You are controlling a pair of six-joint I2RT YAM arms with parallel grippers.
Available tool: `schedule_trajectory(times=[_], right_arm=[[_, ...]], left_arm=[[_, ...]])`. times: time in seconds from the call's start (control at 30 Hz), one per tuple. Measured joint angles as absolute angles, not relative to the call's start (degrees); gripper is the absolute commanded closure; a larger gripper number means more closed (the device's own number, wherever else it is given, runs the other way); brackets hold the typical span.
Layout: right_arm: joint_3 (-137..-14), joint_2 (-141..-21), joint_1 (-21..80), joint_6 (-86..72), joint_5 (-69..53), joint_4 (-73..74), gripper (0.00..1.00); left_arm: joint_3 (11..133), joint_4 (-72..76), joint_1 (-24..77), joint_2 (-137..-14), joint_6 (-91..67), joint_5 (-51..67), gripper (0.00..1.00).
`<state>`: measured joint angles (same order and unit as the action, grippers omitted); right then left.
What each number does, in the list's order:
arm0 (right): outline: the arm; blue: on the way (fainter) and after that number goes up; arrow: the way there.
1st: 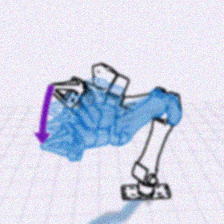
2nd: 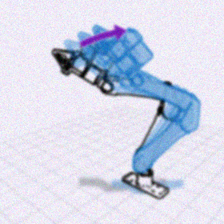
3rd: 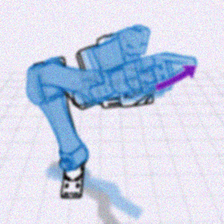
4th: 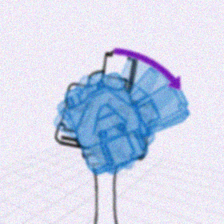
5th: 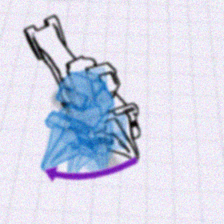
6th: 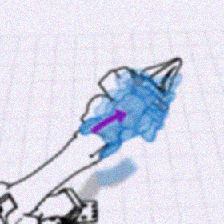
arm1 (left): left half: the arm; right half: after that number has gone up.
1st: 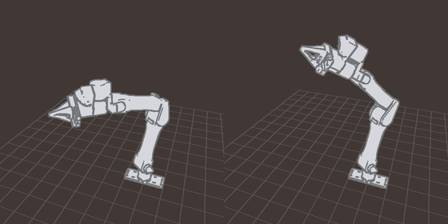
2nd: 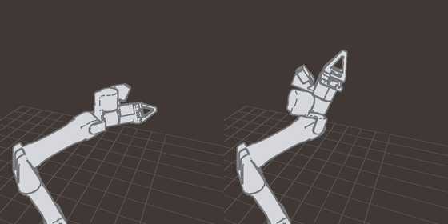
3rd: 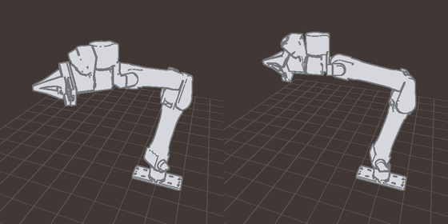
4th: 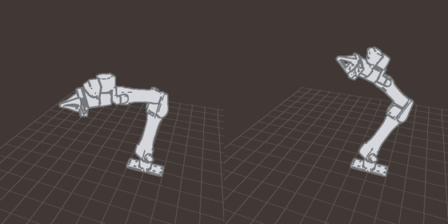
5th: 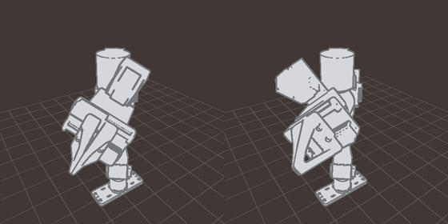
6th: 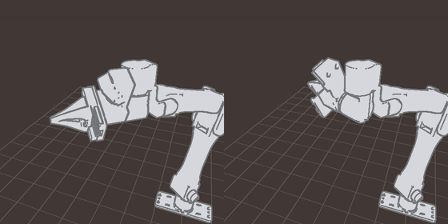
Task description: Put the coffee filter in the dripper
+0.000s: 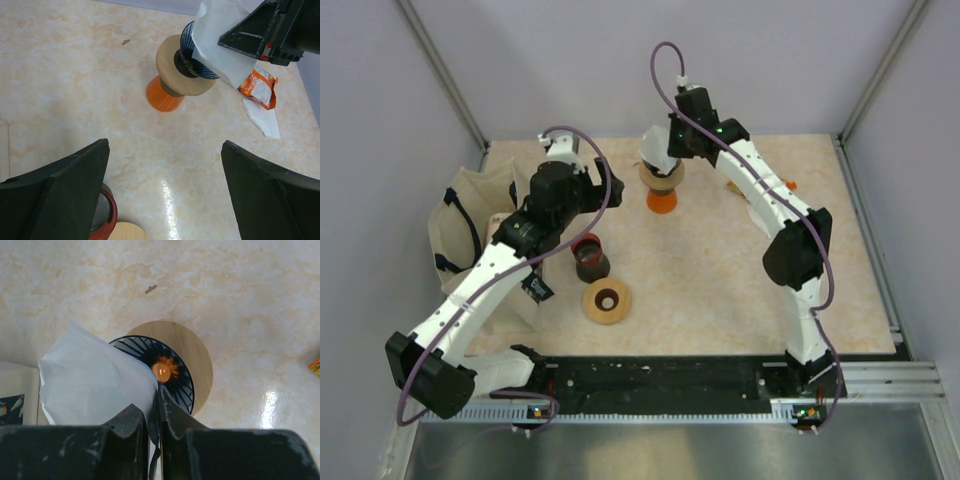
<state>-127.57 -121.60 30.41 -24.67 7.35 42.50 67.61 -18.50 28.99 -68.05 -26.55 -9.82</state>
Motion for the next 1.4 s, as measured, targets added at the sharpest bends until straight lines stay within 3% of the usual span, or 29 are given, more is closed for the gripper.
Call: schedule_trajectory(times=[0.57,0.93,1.4], right_arm=[[-129.16,-123.11,30.2,-23.4,6.35,43.31,0.55],[-129.78,-121.01,30.2,-19.05,8.73,42.89,0.53],[-129.08,-116.84,33.47,-13.43,10.07,40.82,0.59]], left_arm=[[67.61,-18.5,28.16,-68.16,-26.92,-7.27,0.01],[67.59,-18.5,28.16,-68.16,-26.94,-5.8,0.01],[67.2,-18.48,28.16,-68.16,-27.11,-5.26,0.01]])
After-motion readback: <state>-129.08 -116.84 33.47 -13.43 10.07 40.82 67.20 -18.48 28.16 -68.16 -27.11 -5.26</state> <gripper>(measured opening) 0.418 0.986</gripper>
